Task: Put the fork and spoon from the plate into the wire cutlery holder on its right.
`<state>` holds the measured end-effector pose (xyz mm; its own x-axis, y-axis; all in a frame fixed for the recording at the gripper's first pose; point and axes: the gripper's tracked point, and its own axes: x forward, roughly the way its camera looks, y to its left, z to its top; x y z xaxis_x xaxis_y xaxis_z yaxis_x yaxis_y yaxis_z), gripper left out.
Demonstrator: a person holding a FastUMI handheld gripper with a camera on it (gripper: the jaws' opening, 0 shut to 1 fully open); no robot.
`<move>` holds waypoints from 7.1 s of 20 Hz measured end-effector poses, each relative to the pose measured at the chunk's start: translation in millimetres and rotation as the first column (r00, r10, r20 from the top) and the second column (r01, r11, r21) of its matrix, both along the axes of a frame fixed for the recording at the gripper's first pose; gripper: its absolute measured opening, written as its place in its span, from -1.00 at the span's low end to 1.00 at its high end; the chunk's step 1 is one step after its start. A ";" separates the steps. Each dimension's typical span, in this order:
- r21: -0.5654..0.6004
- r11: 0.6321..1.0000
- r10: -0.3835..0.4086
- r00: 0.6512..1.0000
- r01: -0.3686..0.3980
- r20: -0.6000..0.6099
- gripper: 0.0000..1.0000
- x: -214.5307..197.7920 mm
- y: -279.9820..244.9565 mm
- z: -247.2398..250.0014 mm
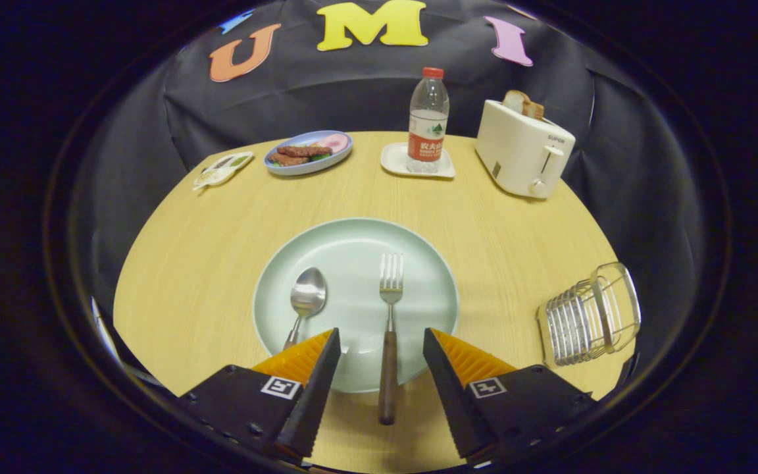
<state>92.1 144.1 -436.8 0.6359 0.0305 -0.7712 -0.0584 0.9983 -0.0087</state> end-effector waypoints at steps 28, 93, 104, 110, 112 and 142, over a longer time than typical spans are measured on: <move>-0.043 0.999 0.010 0.999 -0.008 0.030 -0.93 -50.9 -126.8 78.6; 0.090 0.996 0.006 0.999 -0.011 0.049 0.53 -37.8 57.5 13.1; 0.036 0.998 -0.057 0.998 0.058 -0.035 -0.55 -24.9 69.0 -17.5; 0.047 0.999 0.005 0.996 -0.001 -0.085 -0.71 -23.4 65.3 -25.2; 0.051 0.998 0.029 0.995 -0.024 -0.095 -0.94 -27.1 63.9 -19.6; 0.025 0.999 0.039 0.998 -0.040 0.047 -0.95 -53.3 -172.5 106.3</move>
